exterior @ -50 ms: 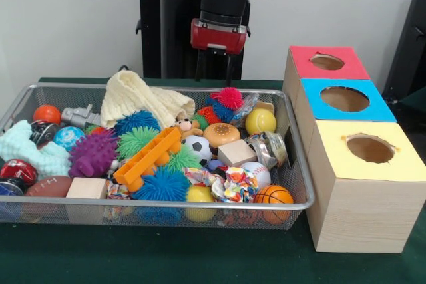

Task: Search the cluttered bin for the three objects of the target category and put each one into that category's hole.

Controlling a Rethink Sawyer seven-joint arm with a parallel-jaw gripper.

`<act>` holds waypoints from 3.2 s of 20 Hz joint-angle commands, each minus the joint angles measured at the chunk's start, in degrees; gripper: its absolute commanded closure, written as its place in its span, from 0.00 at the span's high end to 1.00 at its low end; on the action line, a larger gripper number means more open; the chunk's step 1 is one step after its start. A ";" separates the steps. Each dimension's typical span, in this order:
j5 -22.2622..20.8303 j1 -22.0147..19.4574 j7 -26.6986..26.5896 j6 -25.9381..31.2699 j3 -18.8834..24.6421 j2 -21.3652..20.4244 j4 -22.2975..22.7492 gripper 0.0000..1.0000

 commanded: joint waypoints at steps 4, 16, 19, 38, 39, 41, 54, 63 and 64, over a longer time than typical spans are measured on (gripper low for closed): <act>9.70 6.16 11.04 4.84 6.00 1.40 -5.26 1.00; 10.77 8.16 9.32 2.27 5.74 3.50 -5.24 1.00; 9.24 6.45 8.35 1.93 6.09 3.89 -5.58 1.00; 11.69 7.60 7.48 2.60 2.72 8.18 -9.96 1.00; 12.01 8.04 7.69 2.50 2.46 8.36 -10.07 1.00; 12.60 8.96 8.11 2.12 1.96 8.59 -9.97 1.00; 10.93 8.30 8.02 1.25 3.00 6.93 -7.39 1.00; 10.71 5.68 7.17 4.56 3.99 4.81 -7.50 1.00; 10.89 5.46 7.08 4.83 3.94 4.86 -7.86 1.00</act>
